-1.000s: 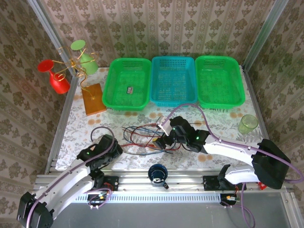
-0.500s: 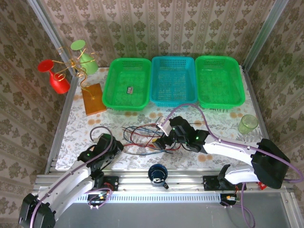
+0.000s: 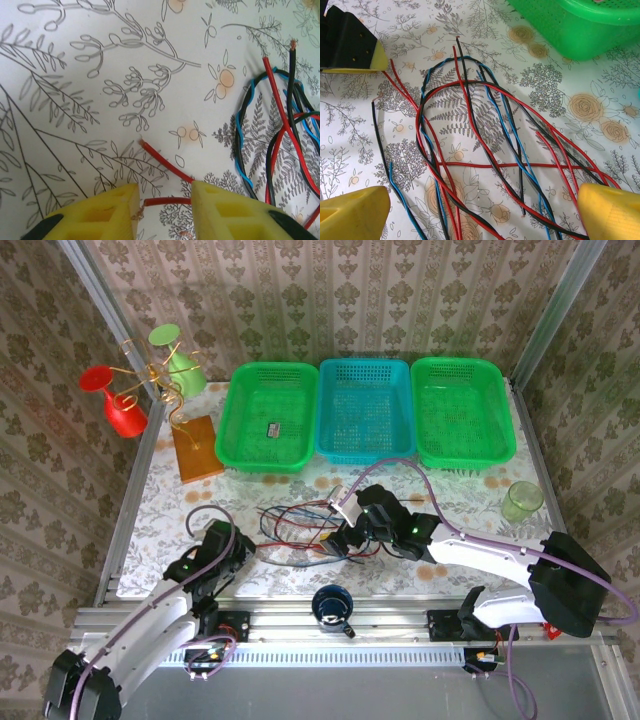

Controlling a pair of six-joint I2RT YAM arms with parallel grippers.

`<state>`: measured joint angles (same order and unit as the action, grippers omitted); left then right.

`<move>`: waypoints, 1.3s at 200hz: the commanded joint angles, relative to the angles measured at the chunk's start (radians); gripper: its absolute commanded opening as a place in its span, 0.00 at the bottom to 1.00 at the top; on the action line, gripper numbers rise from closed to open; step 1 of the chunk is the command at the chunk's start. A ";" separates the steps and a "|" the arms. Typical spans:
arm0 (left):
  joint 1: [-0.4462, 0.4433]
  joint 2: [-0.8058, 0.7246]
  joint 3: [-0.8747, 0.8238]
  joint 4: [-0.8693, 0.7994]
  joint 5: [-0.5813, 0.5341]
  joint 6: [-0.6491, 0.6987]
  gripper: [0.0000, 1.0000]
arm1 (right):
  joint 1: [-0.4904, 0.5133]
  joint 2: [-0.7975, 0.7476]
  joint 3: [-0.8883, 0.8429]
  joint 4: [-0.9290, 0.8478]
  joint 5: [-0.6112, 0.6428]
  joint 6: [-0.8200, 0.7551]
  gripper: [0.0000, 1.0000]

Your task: Untangle the cables

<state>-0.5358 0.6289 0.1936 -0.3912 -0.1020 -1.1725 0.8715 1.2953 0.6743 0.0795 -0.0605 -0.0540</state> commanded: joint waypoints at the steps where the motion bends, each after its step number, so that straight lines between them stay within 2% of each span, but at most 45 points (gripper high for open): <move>1: 0.014 0.002 -0.023 0.018 -0.023 0.021 0.25 | 0.006 -0.022 0.022 -0.015 -0.011 -0.001 0.98; 13: 0.014 -0.003 -0.025 0.034 -0.021 0.025 0.17 | 0.006 -0.022 0.022 -0.016 -0.011 -0.001 0.97; 30: 0.014 -0.009 -0.006 0.044 -0.011 0.042 0.00 | 0.006 -0.022 0.020 -0.018 -0.011 -0.002 0.97; 97: -0.011 0.024 0.306 -0.109 -0.016 0.179 0.00 | 0.007 -0.057 0.007 -0.007 0.018 -0.040 0.99; 165: -0.126 0.219 0.622 -0.109 0.002 0.259 0.00 | 0.006 -0.055 0.020 0.016 -0.039 -0.056 0.99; 217: -0.174 0.333 0.827 -0.094 0.015 0.312 0.00 | 0.005 0.006 0.115 0.001 -0.112 -0.049 0.91; 260: -0.188 0.388 0.920 -0.090 0.036 0.338 0.00 | -0.021 0.089 0.251 -0.005 -0.195 0.062 0.82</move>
<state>-0.7132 1.0008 1.0634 -0.4828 -0.0856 -0.8776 0.8661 1.3361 0.8371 0.0792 -0.1776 -0.0666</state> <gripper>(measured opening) 0.043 0.842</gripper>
